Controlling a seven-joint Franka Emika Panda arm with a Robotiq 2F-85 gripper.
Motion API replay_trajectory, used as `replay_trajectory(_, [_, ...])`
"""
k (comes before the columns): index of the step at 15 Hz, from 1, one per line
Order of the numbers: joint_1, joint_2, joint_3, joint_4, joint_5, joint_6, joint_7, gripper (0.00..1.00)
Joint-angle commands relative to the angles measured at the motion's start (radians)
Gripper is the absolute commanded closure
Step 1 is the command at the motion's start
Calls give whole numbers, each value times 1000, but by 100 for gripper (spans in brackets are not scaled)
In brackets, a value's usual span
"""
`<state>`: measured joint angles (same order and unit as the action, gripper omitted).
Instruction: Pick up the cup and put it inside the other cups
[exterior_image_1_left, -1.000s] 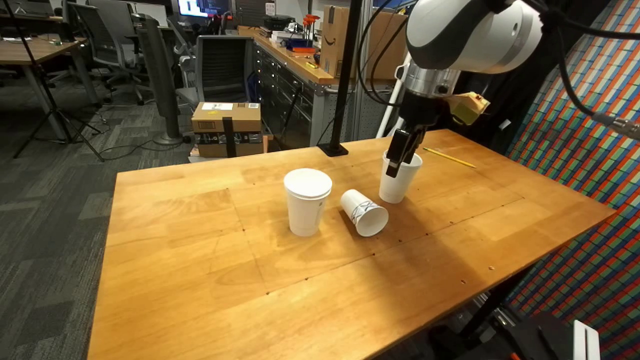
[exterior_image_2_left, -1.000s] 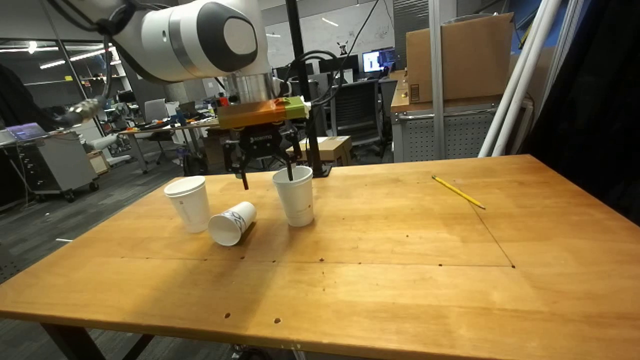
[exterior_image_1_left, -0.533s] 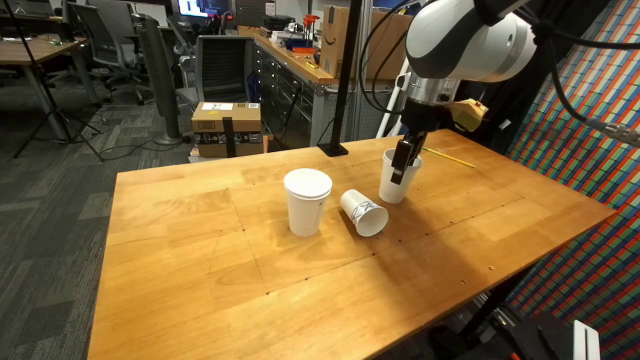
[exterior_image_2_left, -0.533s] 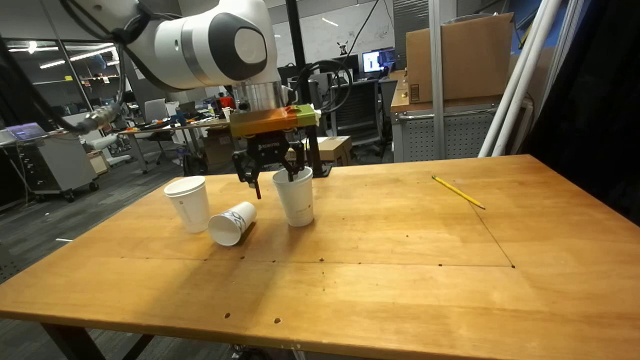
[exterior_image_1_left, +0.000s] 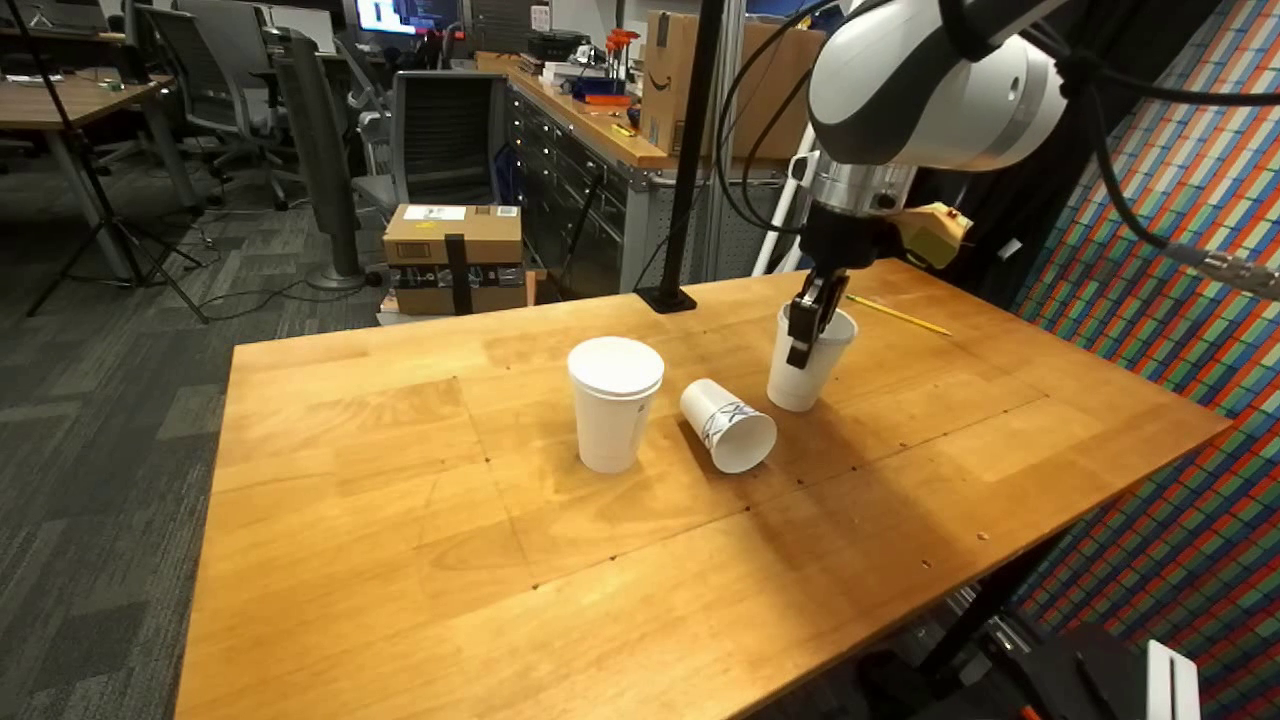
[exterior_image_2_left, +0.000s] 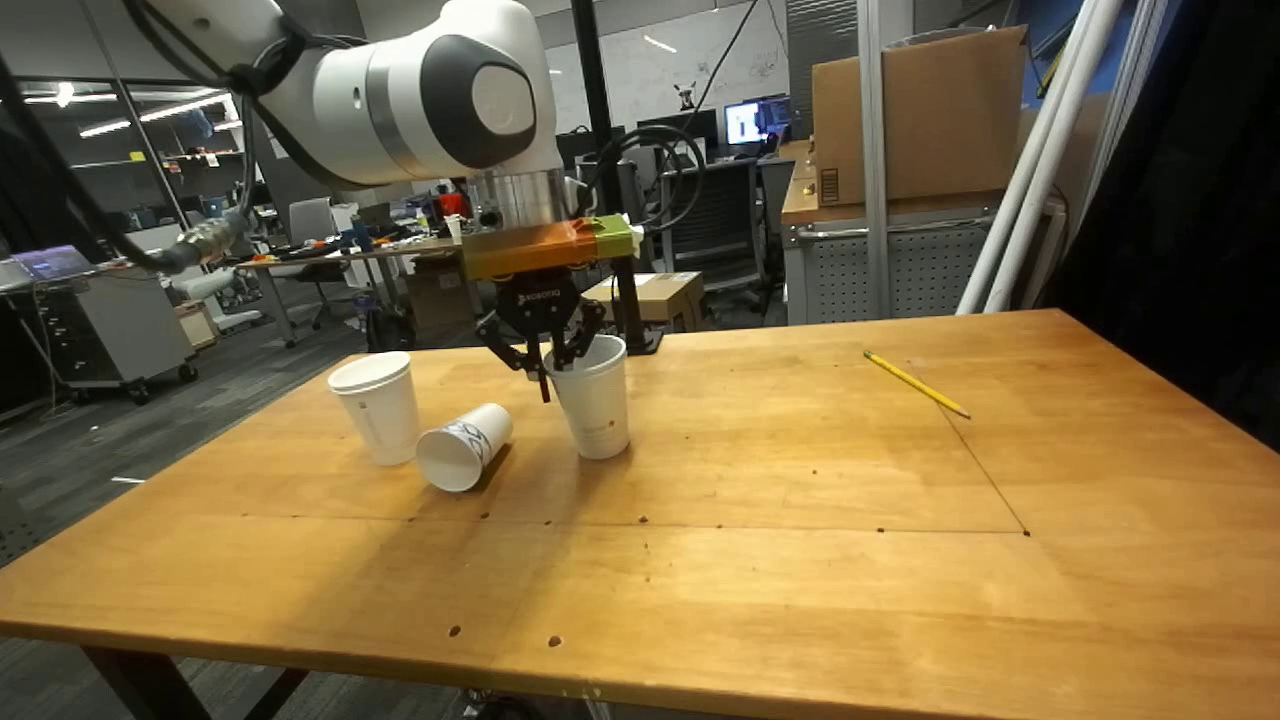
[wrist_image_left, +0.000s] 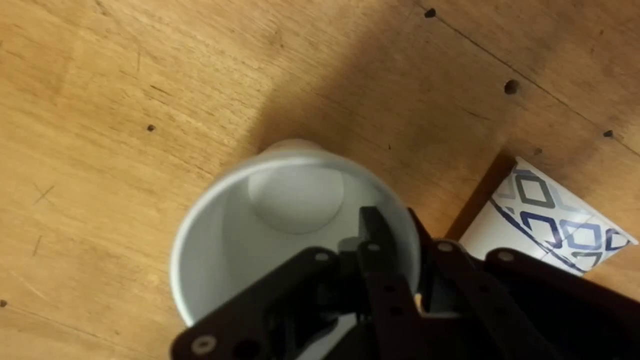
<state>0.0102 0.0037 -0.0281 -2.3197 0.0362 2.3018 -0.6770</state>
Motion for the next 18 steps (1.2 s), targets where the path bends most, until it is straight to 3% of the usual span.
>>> replay_trajectory(1, [-9, 0, 6, 3, 15, 15, -24, 100])
replay_trajectory(18, [9, -91, 20, 59, 67, -24, 93, 100])
